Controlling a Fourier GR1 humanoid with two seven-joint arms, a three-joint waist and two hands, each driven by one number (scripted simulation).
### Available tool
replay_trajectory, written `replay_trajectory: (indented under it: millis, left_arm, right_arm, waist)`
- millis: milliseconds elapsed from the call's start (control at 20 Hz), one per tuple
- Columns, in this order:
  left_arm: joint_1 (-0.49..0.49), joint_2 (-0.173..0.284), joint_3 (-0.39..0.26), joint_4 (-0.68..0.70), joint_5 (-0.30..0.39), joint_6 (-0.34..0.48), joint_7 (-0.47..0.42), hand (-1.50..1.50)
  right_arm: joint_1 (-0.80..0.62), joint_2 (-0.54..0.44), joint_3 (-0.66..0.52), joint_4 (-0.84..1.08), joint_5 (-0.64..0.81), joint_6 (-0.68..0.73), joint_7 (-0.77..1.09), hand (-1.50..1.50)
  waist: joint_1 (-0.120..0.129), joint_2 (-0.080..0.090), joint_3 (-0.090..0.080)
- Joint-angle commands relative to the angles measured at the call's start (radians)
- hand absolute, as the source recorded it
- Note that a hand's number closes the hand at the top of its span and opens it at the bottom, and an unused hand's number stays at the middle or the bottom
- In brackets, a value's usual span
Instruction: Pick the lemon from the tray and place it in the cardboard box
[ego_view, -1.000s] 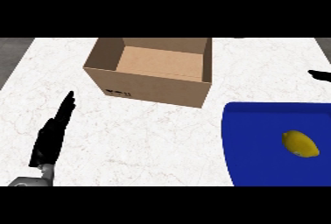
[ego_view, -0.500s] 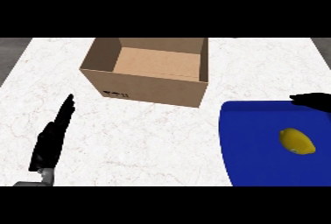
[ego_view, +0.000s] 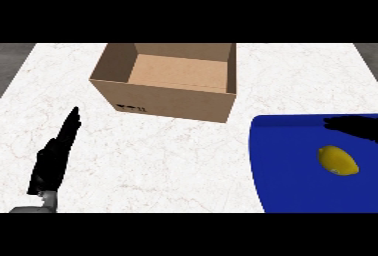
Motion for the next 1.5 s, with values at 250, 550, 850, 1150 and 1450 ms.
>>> replay_trajectory:
  millis: [250, 550, 850, 1150, 1450]
  left_arm:
    - [0.02, -0.038, 0.015, -0.031, -0.042, -0.019, 0.012, 0.0]
    - [0.039, -0.032, 0.059, -0.007, -0.043, -0.061, -0.035, 0.0]
    - [0.009, -0.047, 0.084, 0.004, -0.054, -0.078, -0.02, 0.0]
    - [-0.017, -0.077, 0.074, -0.049, -0.081, -0.079, 0.051, 0.0]
    - [0.024, -0.087, 0.082, -0.103, -0.101, -0.09, 0.061, 0.0]
  right_arm:
    - [0.094, 0.078, -0.084, -0.025, 0.138, -0.006, -0.017, -1.5]
    - [0.071, 0.154, -0.122, 0.029, 0.211, 0.011, -0.047, -1.5]
    - [0.048, 0.198, -0.167, 0.117, 0.279, 0.005, -0.095, -1.5]
    - [0.075, 0.259, -0.184, 0.11, 0.341, -0.021, -0.087, -1.5]
    - [0.045, 0.299, -0.191, 0.124, 0.403, 0.0, -0.093, -1.5]
  waist:
    - [-0.003, -0.001, 0.0]
    - [0.002, 0.001, 0.0]
    - [0.002, 0.001, 0.0]
    - [0.001, 0.0, 0.0]
    - [0.005, 0.0, 0.0]
